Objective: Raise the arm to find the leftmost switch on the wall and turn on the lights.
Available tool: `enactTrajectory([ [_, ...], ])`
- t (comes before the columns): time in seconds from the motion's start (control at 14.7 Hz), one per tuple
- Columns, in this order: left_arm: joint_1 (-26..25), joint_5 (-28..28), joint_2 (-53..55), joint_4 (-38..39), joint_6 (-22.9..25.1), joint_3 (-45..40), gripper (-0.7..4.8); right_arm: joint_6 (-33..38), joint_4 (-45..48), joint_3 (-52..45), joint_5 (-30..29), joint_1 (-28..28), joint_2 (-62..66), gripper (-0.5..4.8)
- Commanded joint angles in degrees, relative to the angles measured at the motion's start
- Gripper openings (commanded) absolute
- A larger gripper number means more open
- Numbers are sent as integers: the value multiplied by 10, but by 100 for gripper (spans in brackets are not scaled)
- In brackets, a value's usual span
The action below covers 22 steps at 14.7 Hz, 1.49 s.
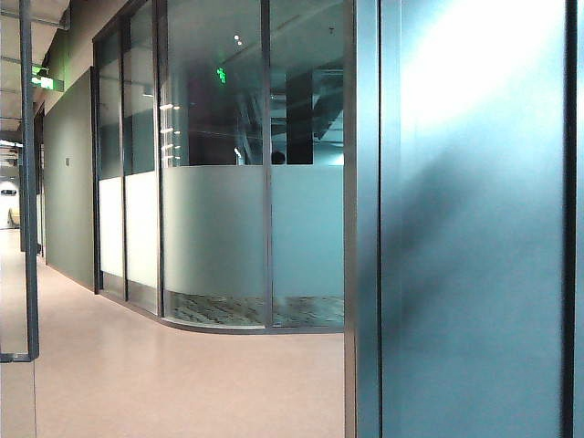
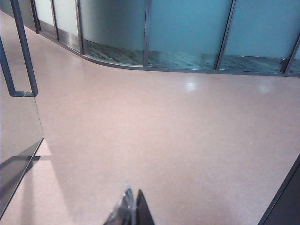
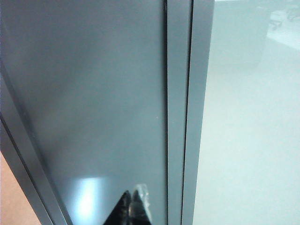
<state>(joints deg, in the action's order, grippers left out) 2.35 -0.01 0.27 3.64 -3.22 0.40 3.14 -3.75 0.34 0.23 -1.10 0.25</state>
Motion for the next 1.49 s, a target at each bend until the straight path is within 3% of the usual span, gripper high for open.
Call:
enactTrajectory([
  [0.07,1,2,0,-7,2,1,-5,0,10,1,1,-1,-1,0],
  [0.68,0,0,0,-24,-19,2,-5,0,45,1,1,-1,-1,0],
  [0.88,1,0,0,-163,-20,3,-5,0,180,3,1,-1,-1,0],
  [0.95,1,1,0,-265,-53,13,-5,0,208,31,2,-1,-1,0],
  [1.02,1,0,0,-300,-60,36,-5,0,207,62,6,0,-1,0],
  [1.29,1,-37,21,-303,-38,191,-5,-4,208,229,111,0,47,0],
  [1.49,1,-51,132,-304,-26,334,-5,-3,207,389,90,0,183,0],
])
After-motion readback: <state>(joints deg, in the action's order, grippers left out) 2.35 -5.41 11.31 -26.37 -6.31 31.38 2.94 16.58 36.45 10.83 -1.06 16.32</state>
